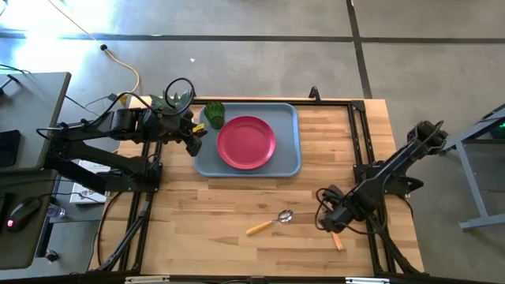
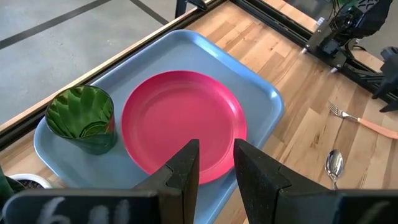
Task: Pick and place plate/cup/fork/spoon on tray
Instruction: Put the orange fork on the blue tray to the right of the pink plate
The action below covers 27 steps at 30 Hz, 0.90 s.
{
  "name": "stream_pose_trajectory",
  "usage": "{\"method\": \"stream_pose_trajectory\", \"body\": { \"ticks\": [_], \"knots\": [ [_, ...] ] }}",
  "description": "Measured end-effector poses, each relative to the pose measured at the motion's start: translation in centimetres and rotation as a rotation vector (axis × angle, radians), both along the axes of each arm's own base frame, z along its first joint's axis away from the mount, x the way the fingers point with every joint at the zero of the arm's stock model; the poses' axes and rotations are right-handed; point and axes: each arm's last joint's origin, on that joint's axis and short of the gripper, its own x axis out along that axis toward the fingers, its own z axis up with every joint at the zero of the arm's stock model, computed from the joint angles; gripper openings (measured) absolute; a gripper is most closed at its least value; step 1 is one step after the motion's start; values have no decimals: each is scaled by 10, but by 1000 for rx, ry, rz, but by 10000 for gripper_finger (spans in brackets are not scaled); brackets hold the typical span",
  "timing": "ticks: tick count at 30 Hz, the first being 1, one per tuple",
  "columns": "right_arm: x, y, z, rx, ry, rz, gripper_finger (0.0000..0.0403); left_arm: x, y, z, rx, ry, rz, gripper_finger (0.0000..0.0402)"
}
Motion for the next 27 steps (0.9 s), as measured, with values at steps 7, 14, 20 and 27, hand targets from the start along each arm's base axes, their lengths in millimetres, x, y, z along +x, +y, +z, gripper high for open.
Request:
{"method": "stream_pose_trajectory", "body": {
  "ticks": [7, 14, 20, 27],
  "knots": [
    [-1, 9, -4, -20, -35, -49, 172, 0, 0, 0, 0, 0, 0, 90],
    [3, 22, -24, -46, 20, -42, 172, 0, 0, 0, -6, -4, 6, 90],
    [8, 29, -42, -54, 84, -40, 171, 0, 0, 0, -10, -6, 9, 90],
    [13, 35, -61, -88, 130, -87, 171, 0, 0, 0, -10, -6, 9, 90]
  ]
}}
